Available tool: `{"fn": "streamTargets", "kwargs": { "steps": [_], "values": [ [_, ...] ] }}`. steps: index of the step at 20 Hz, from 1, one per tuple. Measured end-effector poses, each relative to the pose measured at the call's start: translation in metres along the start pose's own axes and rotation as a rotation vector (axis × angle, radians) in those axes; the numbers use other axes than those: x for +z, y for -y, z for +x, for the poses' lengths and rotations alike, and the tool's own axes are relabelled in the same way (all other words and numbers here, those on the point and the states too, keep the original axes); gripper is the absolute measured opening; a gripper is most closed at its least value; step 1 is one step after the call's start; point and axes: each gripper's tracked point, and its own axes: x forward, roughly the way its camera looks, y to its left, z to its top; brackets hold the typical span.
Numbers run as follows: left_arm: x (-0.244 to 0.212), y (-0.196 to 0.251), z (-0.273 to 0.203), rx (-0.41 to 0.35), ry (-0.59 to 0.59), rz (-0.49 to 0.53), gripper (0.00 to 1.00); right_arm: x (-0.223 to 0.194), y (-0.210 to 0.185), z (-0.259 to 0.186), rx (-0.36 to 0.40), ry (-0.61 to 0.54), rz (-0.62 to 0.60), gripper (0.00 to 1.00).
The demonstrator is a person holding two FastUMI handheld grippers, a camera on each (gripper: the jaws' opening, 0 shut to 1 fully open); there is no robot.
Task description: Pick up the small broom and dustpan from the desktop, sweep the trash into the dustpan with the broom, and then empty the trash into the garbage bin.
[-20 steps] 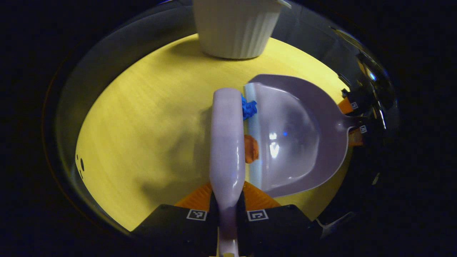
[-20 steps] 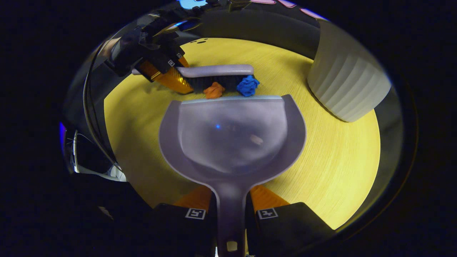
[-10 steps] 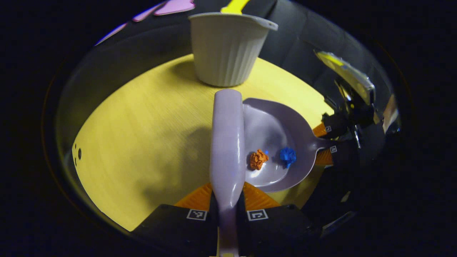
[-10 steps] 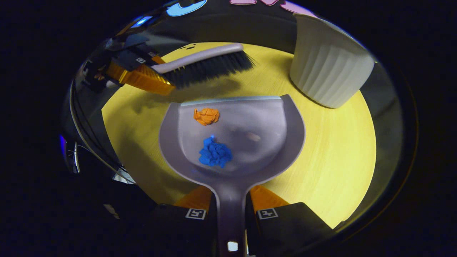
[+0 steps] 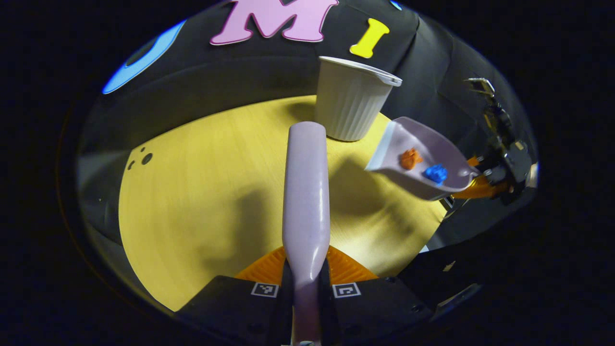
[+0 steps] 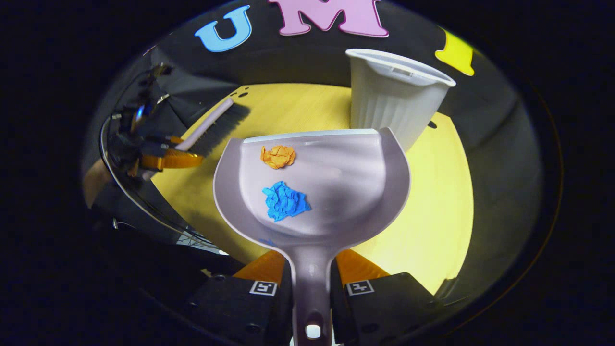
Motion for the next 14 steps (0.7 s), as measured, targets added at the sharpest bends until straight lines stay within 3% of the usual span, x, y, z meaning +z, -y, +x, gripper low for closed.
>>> {"fn": "streamTargets", "kwargs": {
  "steps": [5,8,11,14],
  "values": [
    [-0.010,-0.002,-0.006,-0.016,0.052,-0.109,0.26,0.054,0.026,-0.071,-0.108,0.062,0.059,0.37],
    [-0.021,-0.010,-0.015,0.002,0.050,-0.095,0.26,0.091,0.044,-0.081,-0.151,0.108,0.109,0.37],
    [-0.031,-0.021,-0.028,-0.009,0.064,-0.180,0.24,0.125,0.065,-0.083,-0.209,0.151,0.140,0.37],
    [-0.041,-0.036,-0.034,0.044,0.079,-0.244,0.26,0.160,0.089,-0.071,-0.285,0.192,0.161,0.37]
  ]
}}
